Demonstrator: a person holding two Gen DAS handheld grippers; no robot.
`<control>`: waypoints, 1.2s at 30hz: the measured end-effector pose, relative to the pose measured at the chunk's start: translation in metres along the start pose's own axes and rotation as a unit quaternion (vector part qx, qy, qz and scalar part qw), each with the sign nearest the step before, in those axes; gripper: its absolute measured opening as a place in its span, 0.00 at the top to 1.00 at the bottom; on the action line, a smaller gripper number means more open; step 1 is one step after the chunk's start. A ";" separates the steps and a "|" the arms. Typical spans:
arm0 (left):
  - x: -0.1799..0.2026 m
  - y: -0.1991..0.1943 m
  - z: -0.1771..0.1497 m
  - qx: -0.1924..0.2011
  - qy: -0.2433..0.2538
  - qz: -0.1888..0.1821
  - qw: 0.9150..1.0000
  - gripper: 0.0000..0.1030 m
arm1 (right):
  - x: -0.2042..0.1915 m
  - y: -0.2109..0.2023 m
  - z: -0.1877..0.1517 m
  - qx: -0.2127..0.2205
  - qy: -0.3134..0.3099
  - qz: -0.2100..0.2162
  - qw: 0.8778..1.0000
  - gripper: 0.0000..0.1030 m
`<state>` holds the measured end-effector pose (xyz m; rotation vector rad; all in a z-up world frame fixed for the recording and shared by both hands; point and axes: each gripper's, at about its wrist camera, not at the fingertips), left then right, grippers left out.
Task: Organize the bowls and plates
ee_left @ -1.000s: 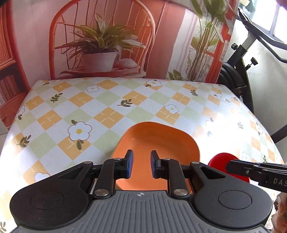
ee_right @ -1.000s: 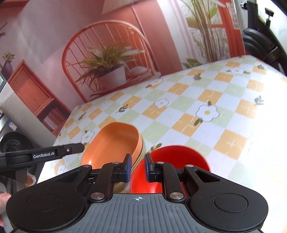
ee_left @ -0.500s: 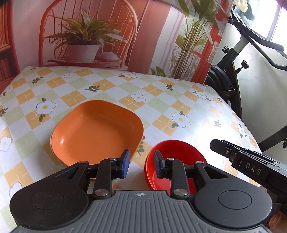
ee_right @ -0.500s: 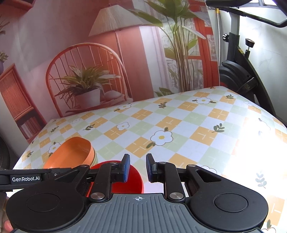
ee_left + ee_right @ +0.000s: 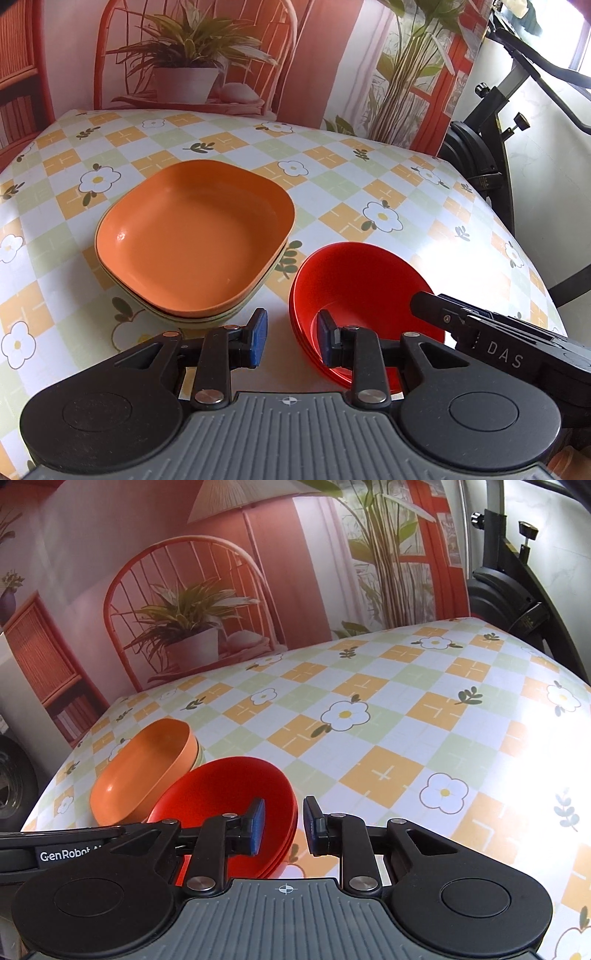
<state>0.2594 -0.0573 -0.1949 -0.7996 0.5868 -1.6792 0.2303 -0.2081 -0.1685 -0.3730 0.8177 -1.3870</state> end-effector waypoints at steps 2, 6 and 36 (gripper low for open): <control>0.001 0.003 -0.002 -0.006 0.000 0.002 1.000 0.70 | -0.001 0.004 -0.003 -0.008 0.000 0.002 1.000 0.78; -0.001 0.004 -0.004 -0.009 -0.003 -0.001 1.000 0.69 | -0.001 0.010 -0.006 -0.019 0.004 0.007 1.000 0.78; 0.006 0.024 -0.013 -0.030 -0.014 -0.034 0.999 0.64 | 0.005 0.015 -0.008 -0.023 0.017 0.022 0.999 0.86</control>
Point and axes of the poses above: each gripper's, at about its wrist camera, not at the fingertips, and y roughly the way its jaws point, x to its right, z to its top
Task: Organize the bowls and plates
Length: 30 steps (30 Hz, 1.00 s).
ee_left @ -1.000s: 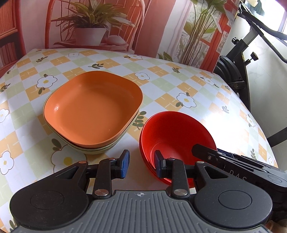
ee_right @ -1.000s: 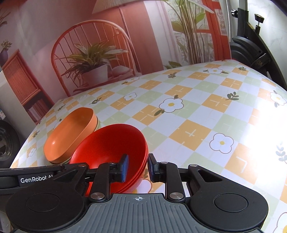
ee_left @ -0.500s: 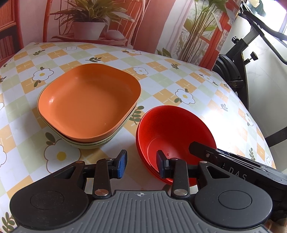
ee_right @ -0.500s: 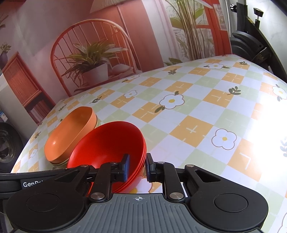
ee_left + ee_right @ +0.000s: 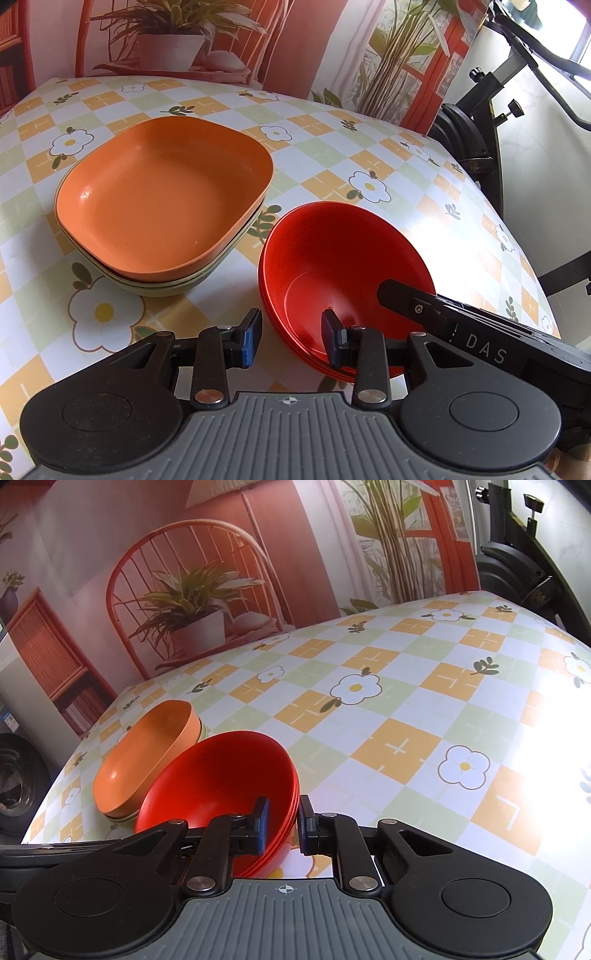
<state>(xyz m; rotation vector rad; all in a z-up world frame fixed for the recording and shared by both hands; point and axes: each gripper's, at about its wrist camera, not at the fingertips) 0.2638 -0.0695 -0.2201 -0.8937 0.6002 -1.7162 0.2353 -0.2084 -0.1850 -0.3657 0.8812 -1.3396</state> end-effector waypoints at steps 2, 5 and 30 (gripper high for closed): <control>0.001 0.000 0.000 0.000 0.002 -0.005 1.000 0.65 | 0.000 0.000 0.000 0.000 0.000 0.000 1.000 0.86; 0.002 0.000 0.000 0.000 0.004 -0.004 1.000 0.65 | 0.000 0.000 0.000 -0.001 0.000 -0.001 1.000 0.86; -0.002 -0.037 0.014 0.037 0.008 -0.029 0.999 0.65 | -0.022 -0.024 0.023 0.027 -0.009 -0.016 0.999 0.89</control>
Point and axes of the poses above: each gripper's, at about its wrist camera, not at the fingertips, and y roughly the way its jaws point, x to its right, z to its top
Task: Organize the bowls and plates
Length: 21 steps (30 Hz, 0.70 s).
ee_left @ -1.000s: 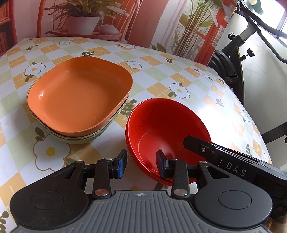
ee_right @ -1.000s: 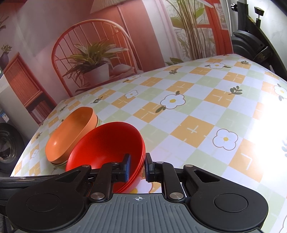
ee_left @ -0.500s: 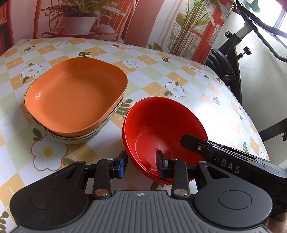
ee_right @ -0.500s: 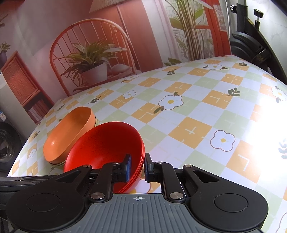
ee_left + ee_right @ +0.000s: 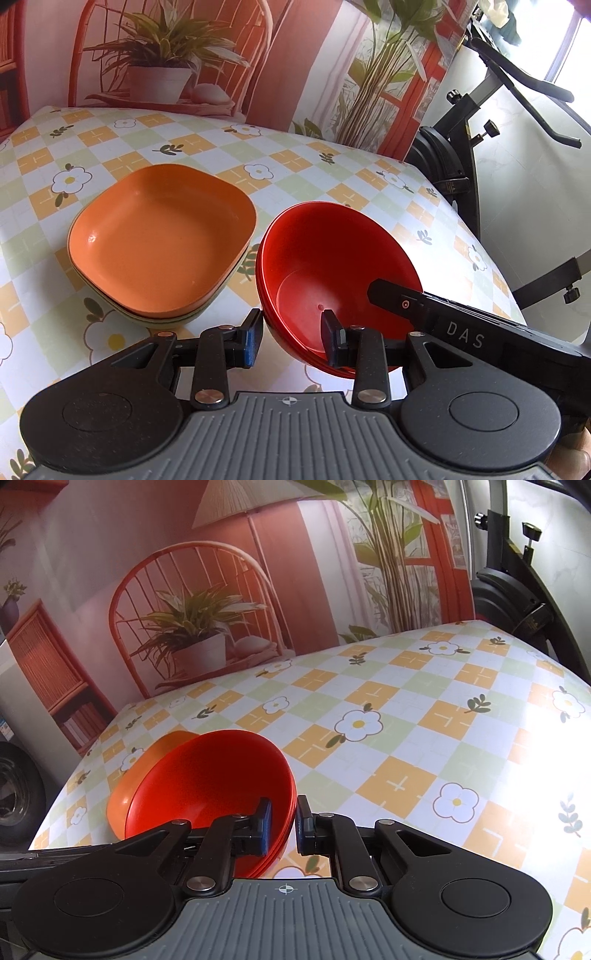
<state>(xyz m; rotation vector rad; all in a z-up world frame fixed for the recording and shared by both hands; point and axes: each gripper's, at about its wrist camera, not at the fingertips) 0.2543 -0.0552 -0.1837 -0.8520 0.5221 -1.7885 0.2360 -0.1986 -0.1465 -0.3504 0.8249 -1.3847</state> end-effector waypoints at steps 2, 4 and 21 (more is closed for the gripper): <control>-0.002 -0.005 0.003 0.006 -0.004 -0.005 1.000 0.65 | -0.005 -0.003 0.006 0.005 -0.005 0.002 1.000 0.89; -0.005 -0.012 0.007 0.015 -0.008 -0.008 1.000 0.65 | -0.010 -0.005 0.013 0.007 -0.006 0.006 1.000 0.89; -0.057 -0.047 0.064 0.029 -0.004 -0.011 1.000 0.65 | -0.077 0.020 0.069 -0.008 -0.012 0.049 0.999 0.89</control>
Point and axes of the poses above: each gripper's, at about its wrist camera, not at the fingertips, and y roughly the way its jaws point, x to its right, z to its top
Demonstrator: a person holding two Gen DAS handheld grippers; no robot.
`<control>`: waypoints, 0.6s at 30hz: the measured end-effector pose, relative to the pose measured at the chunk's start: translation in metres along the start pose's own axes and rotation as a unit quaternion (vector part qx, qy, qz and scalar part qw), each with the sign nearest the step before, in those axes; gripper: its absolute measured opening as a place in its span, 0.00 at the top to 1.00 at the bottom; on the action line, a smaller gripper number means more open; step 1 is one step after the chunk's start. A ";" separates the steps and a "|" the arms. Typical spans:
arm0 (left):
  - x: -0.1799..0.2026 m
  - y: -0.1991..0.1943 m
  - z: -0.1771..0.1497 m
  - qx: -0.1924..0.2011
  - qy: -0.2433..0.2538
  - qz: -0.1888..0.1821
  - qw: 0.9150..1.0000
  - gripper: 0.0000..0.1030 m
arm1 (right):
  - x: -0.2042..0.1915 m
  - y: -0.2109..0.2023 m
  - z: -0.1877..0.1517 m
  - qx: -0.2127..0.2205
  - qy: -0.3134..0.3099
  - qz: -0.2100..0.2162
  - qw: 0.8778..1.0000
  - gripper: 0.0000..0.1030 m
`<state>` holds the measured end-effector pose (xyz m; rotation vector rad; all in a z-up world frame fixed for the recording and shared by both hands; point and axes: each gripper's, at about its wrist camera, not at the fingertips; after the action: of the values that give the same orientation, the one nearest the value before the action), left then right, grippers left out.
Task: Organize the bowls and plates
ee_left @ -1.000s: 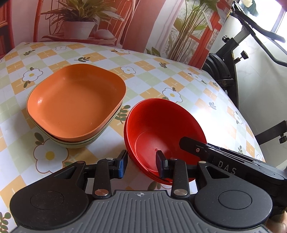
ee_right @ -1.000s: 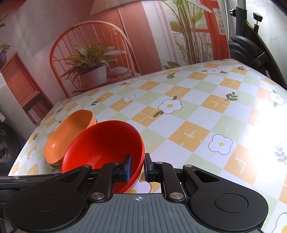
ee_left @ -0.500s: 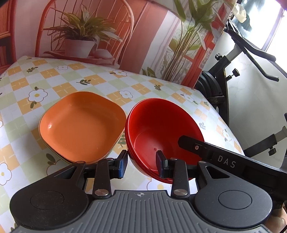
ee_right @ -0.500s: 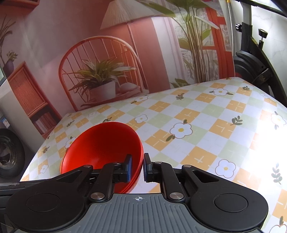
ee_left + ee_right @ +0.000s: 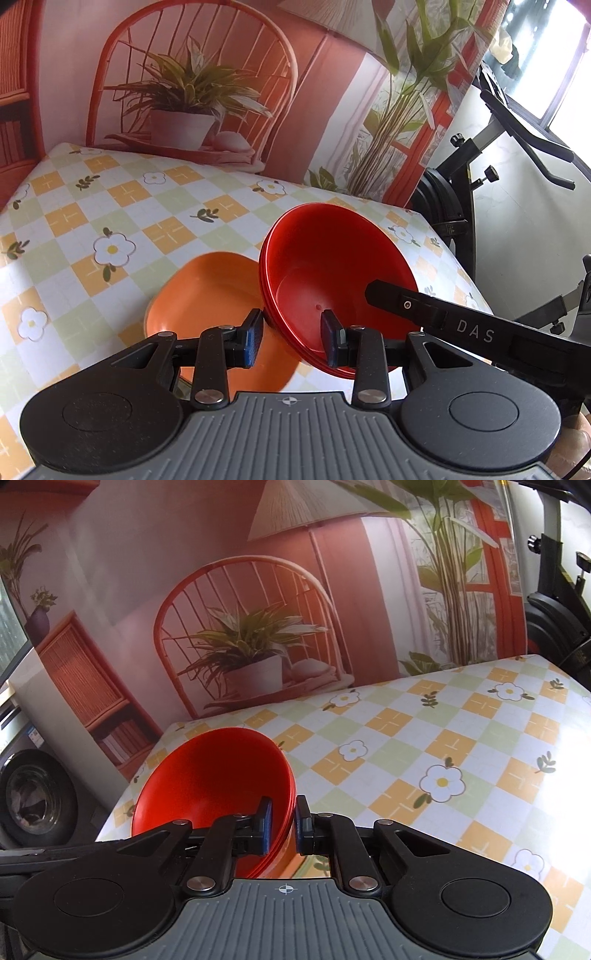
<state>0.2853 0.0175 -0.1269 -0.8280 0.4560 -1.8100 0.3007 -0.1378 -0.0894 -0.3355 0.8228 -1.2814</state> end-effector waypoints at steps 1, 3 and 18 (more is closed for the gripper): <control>-0.003 -0.001 0.004 0.002 0.003 0.002 1.000 0.65 | -0.004 0.004 0.002 -0.001 -0.003 0.001 1.000 0.89; -0.010 -0.002 0.011 0.005 0.009 0.005 1.000 0.65 | -0.012 0.013 0.006 -0.005 -0.007 0.001 1.000 0.89; -0.056 0.041 0.001 -0.029 -0.029 -0.007 0.999 0.66 | -0.018 0.072 -0.014 -0.049 -0.007 -0.028 0.998 0.90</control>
<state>0.3251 0.0537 -0.1710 -0.9224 0.4679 -1.7878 0.3409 -0.0969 -0.1390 -0.4484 0.8724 -1.2919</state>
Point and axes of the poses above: each gripper's, at about its wrist camera, not at the fingertips, and y roughly the way its jaws point, x to its right, z to its top
